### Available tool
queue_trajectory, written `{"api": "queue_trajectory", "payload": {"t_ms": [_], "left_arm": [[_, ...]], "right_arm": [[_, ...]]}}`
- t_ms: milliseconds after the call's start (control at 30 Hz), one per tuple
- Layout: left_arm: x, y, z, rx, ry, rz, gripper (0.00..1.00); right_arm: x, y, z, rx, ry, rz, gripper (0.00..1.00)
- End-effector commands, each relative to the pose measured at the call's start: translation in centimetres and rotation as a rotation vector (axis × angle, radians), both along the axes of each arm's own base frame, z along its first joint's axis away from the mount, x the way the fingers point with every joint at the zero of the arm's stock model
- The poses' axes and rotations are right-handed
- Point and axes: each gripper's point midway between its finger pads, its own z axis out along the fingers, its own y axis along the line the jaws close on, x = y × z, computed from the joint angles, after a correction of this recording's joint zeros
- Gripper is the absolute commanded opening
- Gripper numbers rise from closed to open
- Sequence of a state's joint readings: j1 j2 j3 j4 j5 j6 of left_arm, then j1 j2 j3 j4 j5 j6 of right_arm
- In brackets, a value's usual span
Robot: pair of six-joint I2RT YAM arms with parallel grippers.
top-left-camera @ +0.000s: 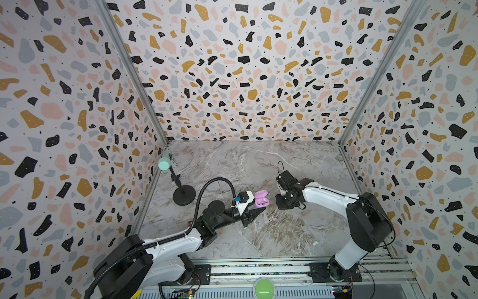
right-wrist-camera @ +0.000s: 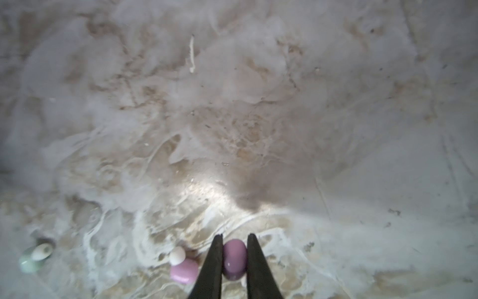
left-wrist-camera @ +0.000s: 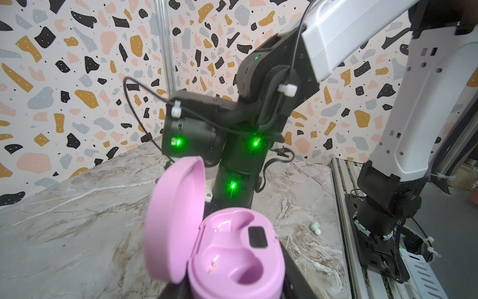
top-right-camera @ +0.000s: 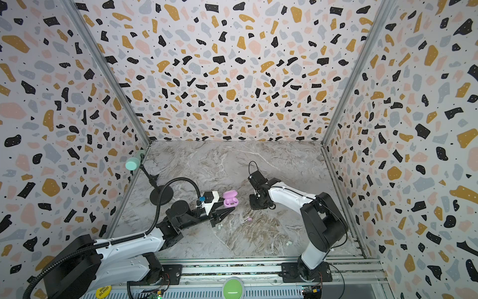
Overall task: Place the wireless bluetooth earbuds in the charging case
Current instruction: 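Lower the right gripper and close it on a pink earbud, then carry the pink earbud to the open case held by the left gripper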
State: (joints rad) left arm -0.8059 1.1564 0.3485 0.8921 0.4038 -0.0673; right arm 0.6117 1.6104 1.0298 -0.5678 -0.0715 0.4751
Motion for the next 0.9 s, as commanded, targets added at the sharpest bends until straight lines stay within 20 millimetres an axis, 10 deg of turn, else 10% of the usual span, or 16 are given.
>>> {"api": "queue_trajectory", "payload": {"t_ms": [0, 500, 867], "left_arm": [[0.1, -0.2, 2.0, -0.053, -0.053, -0.013, 0.06], [-0.4, -2.8, 3.8, -0.129, -0.071, -0.148, 0.08], [-0.7, -4.5, 3.7, -0.14, -0.092, -0.234, 0.08]], "right_arm": [[-0.7, 0.0, 3.1, 0.096, -0.039, 0.012, 0.13], [-5.6, -0.7, 16.8, 0.523, -0.235, 0.215, 0.13], [-10.6, 0.4, 22.2, 0.729, -0.303, 0.406, 0.13]]}}
